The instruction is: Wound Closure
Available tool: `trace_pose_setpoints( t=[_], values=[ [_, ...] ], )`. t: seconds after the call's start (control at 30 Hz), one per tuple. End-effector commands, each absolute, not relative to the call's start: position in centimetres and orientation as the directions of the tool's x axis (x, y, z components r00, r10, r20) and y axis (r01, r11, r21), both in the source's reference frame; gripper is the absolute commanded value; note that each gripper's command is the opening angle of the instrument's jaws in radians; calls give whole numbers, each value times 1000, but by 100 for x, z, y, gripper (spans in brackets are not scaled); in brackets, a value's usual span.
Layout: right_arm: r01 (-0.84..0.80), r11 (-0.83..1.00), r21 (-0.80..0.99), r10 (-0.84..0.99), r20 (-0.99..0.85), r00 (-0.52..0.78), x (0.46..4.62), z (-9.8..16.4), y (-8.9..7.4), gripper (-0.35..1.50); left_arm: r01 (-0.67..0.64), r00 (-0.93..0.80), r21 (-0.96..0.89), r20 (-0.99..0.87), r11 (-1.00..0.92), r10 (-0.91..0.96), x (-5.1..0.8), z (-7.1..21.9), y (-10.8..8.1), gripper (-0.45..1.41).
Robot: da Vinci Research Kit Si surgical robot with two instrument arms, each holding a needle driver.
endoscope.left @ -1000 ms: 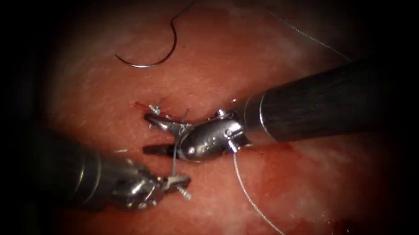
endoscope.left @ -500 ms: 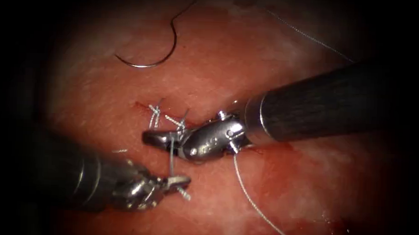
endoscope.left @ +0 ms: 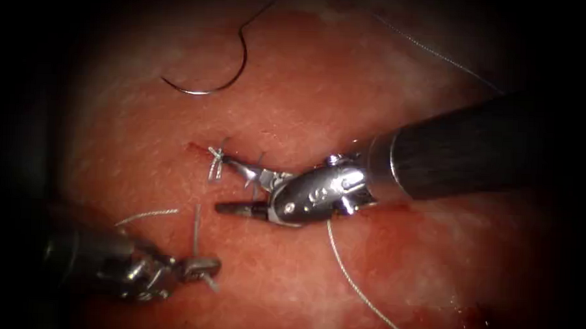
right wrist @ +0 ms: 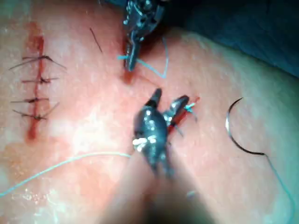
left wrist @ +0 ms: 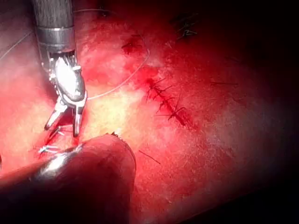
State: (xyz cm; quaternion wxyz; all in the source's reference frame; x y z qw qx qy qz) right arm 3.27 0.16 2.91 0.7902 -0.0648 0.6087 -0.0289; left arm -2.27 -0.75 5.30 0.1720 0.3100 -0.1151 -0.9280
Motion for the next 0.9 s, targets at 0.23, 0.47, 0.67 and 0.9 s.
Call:
trace_pose_setpoints(
  t=[0.23,0.47,0.67,0.9],
  values=[
    [-75,992,-99,-79,-969,234,309,248,17,126,142,-787,299,-545,-944,-291,-186,582,-88,-45],
    [-80,992,-97,-76,-970,233,311,244,16,126,113,-804,295,-534,-949,-261,-180,661,-99,-45],
    [-77,992,-97,-77,-970,231,308,243,15,125,144,-818,287,-505,-947,-277,-155,694,-98,-45],
    [-79,992,-97,-76,-970,233,307,242,15,125,98,-842,298,-483,-949,-239,-98,675,-74,-45]
  ],
)
